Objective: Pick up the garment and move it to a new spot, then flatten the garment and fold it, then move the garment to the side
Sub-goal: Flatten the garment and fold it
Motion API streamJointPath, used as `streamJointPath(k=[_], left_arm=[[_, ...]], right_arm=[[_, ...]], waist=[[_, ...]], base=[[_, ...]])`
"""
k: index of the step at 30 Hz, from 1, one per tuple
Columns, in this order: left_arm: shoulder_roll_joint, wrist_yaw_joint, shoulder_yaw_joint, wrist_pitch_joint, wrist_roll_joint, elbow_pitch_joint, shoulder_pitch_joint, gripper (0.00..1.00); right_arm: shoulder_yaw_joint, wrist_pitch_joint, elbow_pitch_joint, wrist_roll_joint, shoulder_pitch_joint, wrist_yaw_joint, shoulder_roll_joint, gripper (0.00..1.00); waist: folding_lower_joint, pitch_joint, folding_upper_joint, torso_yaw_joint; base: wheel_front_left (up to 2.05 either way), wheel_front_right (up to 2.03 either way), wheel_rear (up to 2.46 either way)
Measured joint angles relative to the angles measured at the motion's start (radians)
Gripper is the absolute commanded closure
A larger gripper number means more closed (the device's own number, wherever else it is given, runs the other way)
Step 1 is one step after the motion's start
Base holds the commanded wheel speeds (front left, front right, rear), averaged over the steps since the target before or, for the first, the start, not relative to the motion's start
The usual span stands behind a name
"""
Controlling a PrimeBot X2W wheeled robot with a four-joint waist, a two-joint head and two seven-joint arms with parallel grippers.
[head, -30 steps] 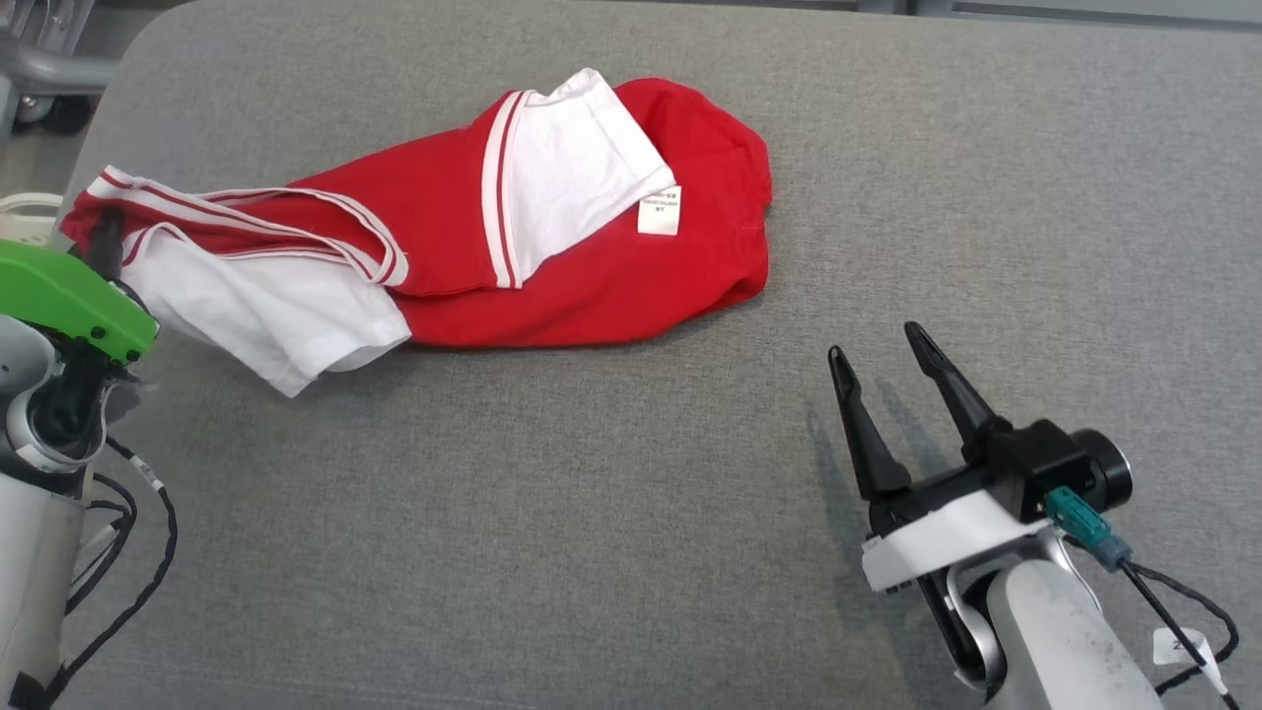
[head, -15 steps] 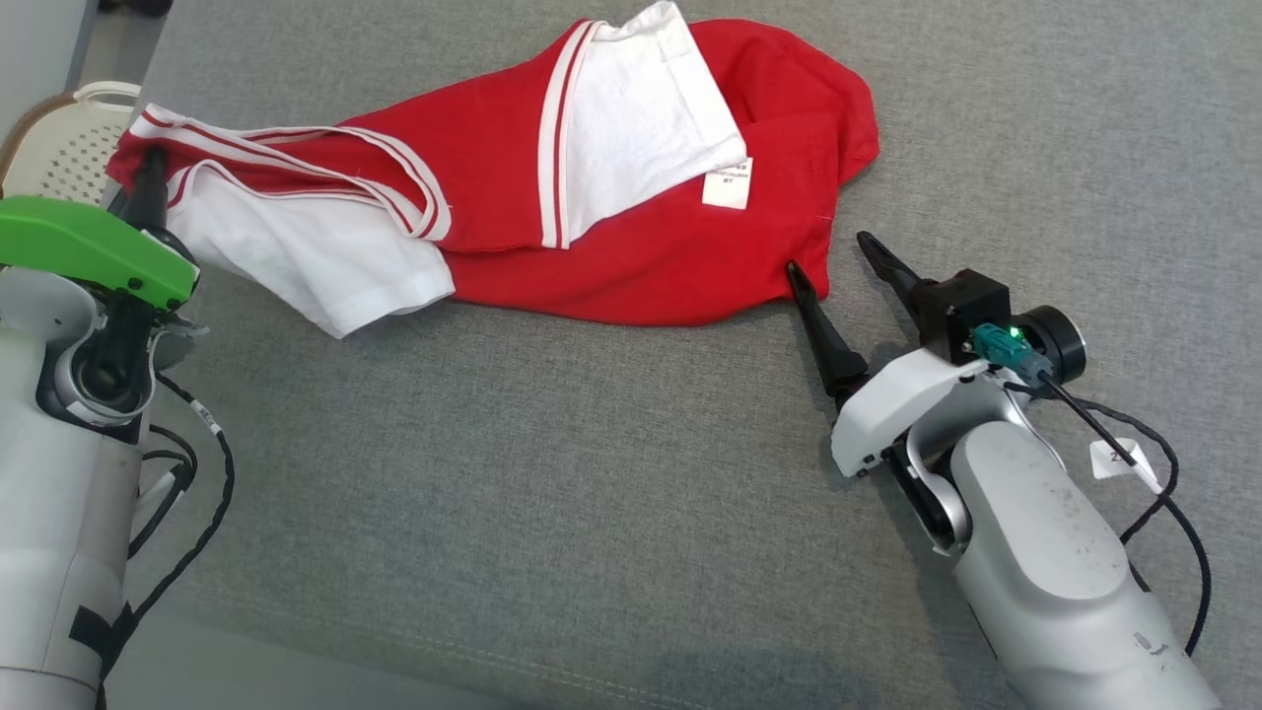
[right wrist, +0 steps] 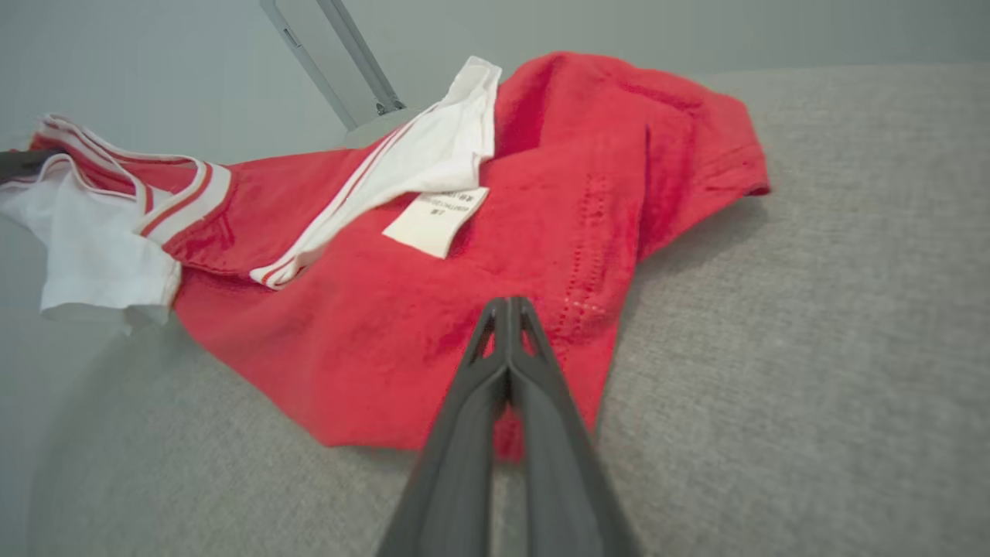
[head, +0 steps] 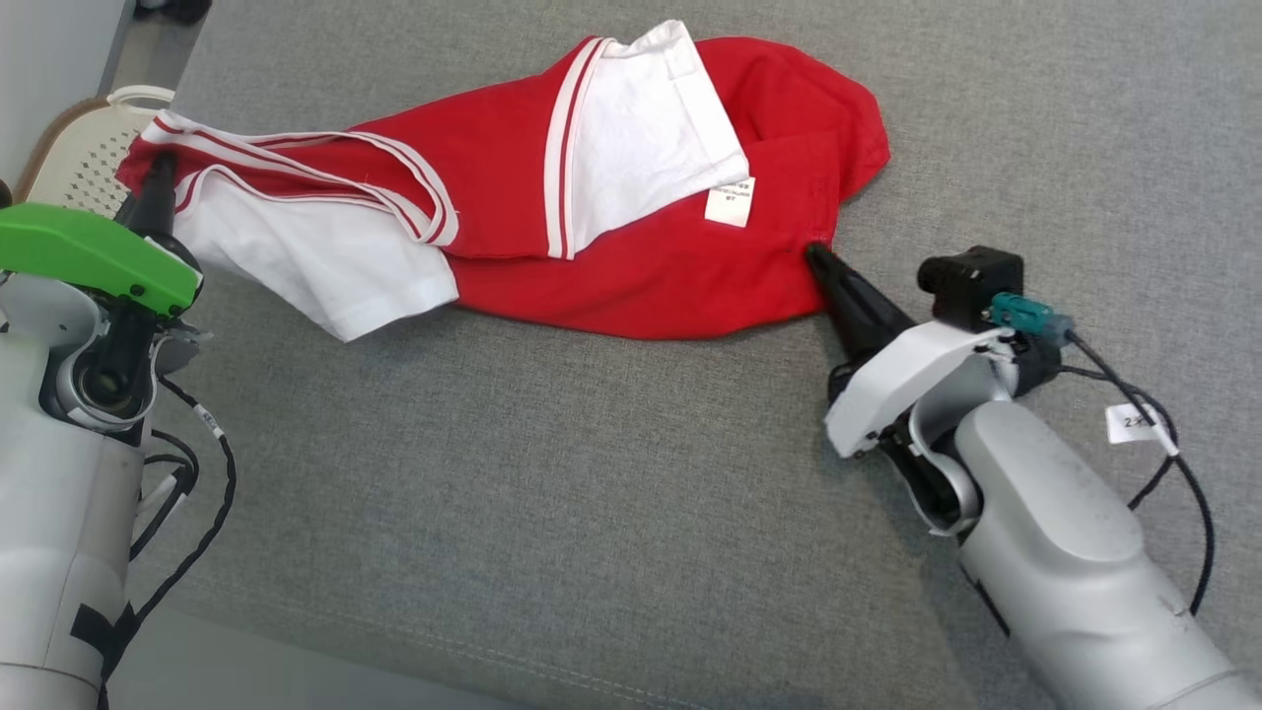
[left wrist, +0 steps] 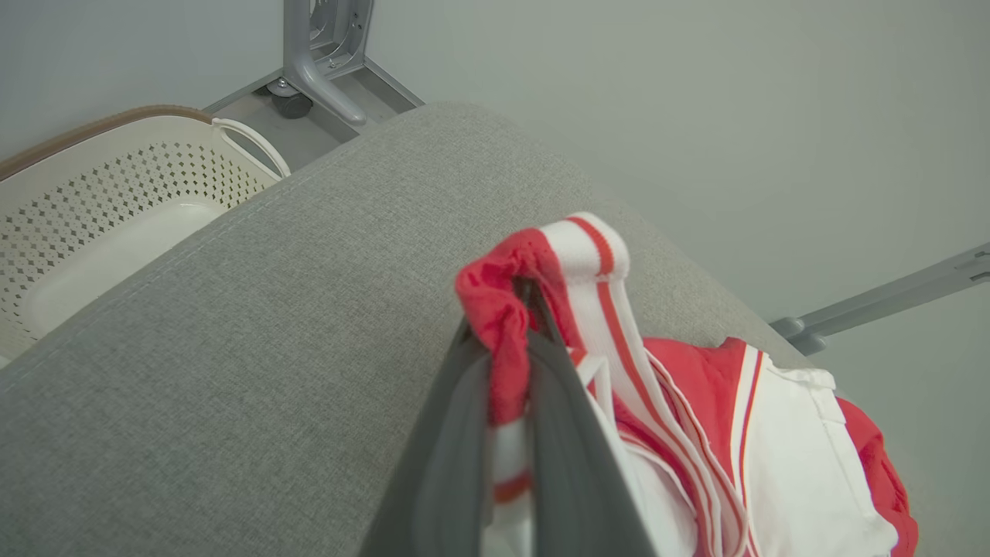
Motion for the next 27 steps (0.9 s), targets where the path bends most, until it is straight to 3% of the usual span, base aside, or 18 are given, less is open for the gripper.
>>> streamJointPath(k=[1, 2, 3, 19, 20, 21, 22, 27], left_arm=[[0.003, -0.002, 0.0, 0.0, -0.001, -0.001, 0.002, 1.0], [0.005, -0.002, 0.0, 0.0, -0.001, -0.001, 0.004, 1.0], [0.007, -0.002, 0.0, 0.0, -0.001, -0.002, 0.008, 1.0], [0.001, -0.001, -0.016, 0.001, 0.001, -0.056, 0.028, 1.0], [-0.001, -0.001, -0.017, 0.001, 0.001, -0.059, 0.028, 1.0], [-0.004, -0.001, -0.017, 0.001, 0.001, -0.062, 0.028, 1.0], [-0.007, -0.001, -0.017, 0.0, 0.001, -0.066, 0.029, 1.0], [-0.006, -0.003, 0.007, -0.009, -0.021, -0.09, 0.049, 1.0]], right_arm=[[-0.005, 0.009, -0.001, 0.005, -0.006, 0.0, -0.018, 1.0], [-0.014, 0.025, 0.002, 0.01, -0.008, 0.0, -0.033, 0.55], [-0.021, 0.04, 0.005, 0.015, -0.007, -0.001, -0.042, 0.0], [-0.068, 0.163, 0.048, -0.008, -0.019, -0.001, 0.02, 0.0], [-0.062, 0.167, 0.05, 0.006, -0.024, -0.002, 0.024, 0.31], [-0.054, 0.169, 0.049, 0.021, -0.029, -0.002, 0.028, 0.75], [-0.041, 0.172, 0.046, 0.038, -0.031, -0.002, 0.031, 1.0], [-0.013, 0.161, 0.002, 0.131, -0.028, 0.0, 0.033, 1.0]], waist=[[0.0, -0.004, 0.0, -0.002], [0.0, -0.009, 0.0, -0.004], [0.0, -0.014, 0.0, -0.005], [-0.0002, 0.007, 0.0, 0.013], [-0.0001, 0.008, 0.0, 0.016], [-0.0002, 0.008, 0.0, 0.02], [-0.0001, 0.007, 0.0, 0.023], [-0.0001, -0.004, 0.0, 0.027]], base=[[0.0, 0.0, 0.0], [0.0, 0.0, 0.0], [0.0, 0.0, 0.0], [0.0, 0.0, 0.0], [0.0, 0.0, 0.0], [0.0, 0.0, 0.0], [0.0, 0.0, 0.0], [0.0, 0.0, 0.0]])
